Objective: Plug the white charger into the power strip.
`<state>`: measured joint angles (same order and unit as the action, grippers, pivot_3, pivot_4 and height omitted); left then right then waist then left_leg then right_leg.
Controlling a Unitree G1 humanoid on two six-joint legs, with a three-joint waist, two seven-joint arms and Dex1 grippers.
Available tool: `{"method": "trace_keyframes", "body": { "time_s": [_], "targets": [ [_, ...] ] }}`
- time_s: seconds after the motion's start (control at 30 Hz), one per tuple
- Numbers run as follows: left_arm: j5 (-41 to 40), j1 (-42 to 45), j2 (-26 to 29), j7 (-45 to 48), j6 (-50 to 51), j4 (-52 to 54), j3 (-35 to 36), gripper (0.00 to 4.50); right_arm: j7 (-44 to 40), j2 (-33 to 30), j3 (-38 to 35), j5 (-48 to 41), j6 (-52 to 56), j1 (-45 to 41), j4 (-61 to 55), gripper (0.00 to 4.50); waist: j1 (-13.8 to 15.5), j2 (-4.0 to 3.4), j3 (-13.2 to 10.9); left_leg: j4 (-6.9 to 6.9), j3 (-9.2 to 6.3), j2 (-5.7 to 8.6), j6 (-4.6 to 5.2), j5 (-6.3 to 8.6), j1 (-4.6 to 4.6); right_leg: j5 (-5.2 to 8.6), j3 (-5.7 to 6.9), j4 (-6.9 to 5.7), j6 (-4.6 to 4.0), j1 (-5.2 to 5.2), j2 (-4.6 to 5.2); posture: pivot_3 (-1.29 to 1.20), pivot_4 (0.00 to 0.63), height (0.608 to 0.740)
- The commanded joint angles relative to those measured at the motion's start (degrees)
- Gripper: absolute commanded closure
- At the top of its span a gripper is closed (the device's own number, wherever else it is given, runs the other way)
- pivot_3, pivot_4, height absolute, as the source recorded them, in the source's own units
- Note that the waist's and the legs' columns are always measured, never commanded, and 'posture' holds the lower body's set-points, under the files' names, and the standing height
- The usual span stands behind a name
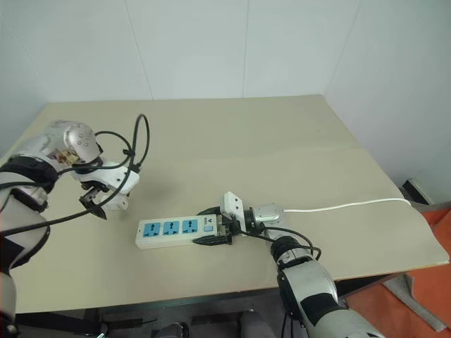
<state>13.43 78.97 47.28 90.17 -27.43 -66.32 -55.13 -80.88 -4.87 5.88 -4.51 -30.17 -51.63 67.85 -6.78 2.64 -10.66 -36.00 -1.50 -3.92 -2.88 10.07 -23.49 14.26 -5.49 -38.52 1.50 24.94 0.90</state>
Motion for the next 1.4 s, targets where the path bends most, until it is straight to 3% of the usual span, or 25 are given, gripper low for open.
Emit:
{"method": "trace_keyframes", "body": {
  "time_s": [0.03,0.6,0.73,1.0,1.23,1.4],
  "targets": [
    [5.0,-0.1,-0.9,-3.6,0.2,-2.1,3.1,0.0,0.7,0.8,-0.2,0.1,-0.5,0.2,-2.2,1.06,0.0,0.0,0.0,0.0,0.0,0.0,0.0,0.0,0.0,0.0,0.0,-0.01,0.0,0.01,0.0,0.0,0.15,0.74],
    [16.5,-2.9,-4.6,-8.2,1.4,-5.6,11.4,0.0,0.9,0.3,-0.3,-0.5,0.2,2.0,-4.6,1.06,0.0,0.0,0.0,0.0,-0.01,0.01,0.0,0.0,-0.02,0.01,0.0,-0.09,0.01,0.03,0.0,0.0,0.15,0.74],
    [17.6,-3.2,-5.1,-8.7,1.9,-5.9,12.7,0.88,1.2,0.3,-0.3,-0.7,0.5,2.3,-4.9,1.06,0.0,0.0,0.0,0.0,-0.01,0.01,0.0,0.0,-0.01,0.01,0.0,-0.1,0.02,0.03,0.0,0.0,0.15,0.74],
    [18.9,-2.6,-5.2,-8.3,1.4,-6.0,15.1,3.49,1.7,0.1,-0.6,-0.8,0.9,2.4,-5.4,1.06,0.0,0.0,0.0,0.0,-0.01,0.01,0.0,0.0,-0.01,0.01,0.0,-0.12,0.01,0.02,0.0,0.0,0.15,0.74],
    [15.6,0.5,-4.7,-7.1,0.6,-5.2,21.0,3.49,1.2,0.3,-0.6,-1.0,0.9,2.2,-5.5,1.06,0.0,0.01,0.0,-0.01,-0.01,0.02,0.0,0.0,-0.01,0.01,0.01,-0.14,0.01,0.02,0.0,0.0,0.15,0.74],
    [6.8,3.8,-4.4,-4.7,2.6,-2.7,31.2,3.49,0.9,1.1,-0.4,-1.0,0.8,1.5,-4.8,1.06,-0.1,0.01,0.0,-0.01,-0.01,0.01,0.0,0.0,-0.03,0.01,0.01,-0.13,0.01,0.03,0.0,0.0,0.15,0.74]
  ]
}}
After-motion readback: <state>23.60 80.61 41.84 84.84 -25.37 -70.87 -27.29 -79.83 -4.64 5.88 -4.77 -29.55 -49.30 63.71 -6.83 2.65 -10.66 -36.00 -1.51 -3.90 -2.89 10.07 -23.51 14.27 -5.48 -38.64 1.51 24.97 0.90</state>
